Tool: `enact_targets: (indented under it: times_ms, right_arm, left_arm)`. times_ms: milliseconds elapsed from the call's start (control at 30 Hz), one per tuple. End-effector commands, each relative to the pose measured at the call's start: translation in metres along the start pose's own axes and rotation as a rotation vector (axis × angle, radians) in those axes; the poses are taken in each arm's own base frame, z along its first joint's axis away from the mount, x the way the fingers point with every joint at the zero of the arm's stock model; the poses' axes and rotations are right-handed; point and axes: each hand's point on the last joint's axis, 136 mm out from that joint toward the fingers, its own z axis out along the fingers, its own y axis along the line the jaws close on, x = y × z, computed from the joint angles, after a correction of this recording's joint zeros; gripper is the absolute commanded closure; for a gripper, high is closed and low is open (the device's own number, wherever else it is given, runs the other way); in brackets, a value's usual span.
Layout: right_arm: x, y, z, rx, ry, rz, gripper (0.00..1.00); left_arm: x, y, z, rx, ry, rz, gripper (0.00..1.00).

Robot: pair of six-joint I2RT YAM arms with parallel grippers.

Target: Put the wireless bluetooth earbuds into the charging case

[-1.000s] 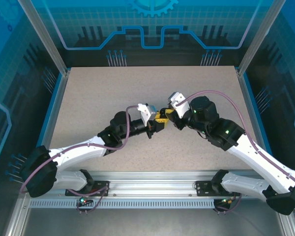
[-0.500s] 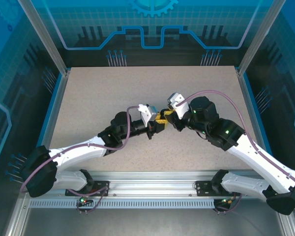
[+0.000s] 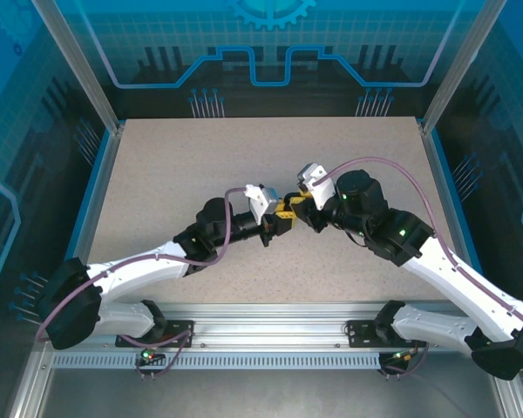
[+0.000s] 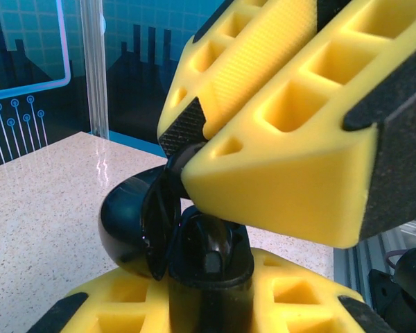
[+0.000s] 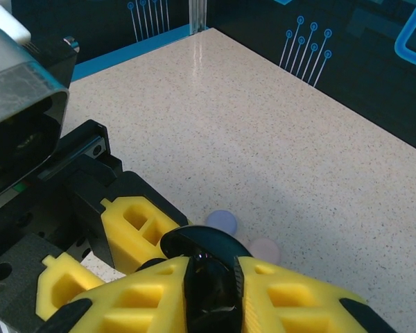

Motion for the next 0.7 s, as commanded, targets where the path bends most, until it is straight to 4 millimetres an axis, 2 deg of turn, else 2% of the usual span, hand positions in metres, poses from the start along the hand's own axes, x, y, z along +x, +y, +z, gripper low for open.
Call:
enact_targets:
  times_ms: [0,300,567,667]
  right_arm:
    - [-0.003,0.012,-0.005,-0.073,0.009,0.035,0.75]
    - [-0.027,0.007,-0.019,-0.078,-0.057,0.086,0.58]
    - [-0.053,0.001,-0.042,-0.088,-0.127,0.142,0.4]
    - [-0.057,-0.003,-0.051,-0.089,-0.139,0.167,0.38]
  left_arm:
    - [-0.029,-0.001,-0.002,-0.008,-0.1,0.024,1.0]
    - [-0.026,-0.001,-0.002,-0.008,-0.105,0.024,1.0]
    - [-0.025,-0.001,-0.003,-0.009,-0.106,0.024,1.0]
    - [-0.025,-0.001,-0.003,-0.008,-0.109,0.027,1.0]
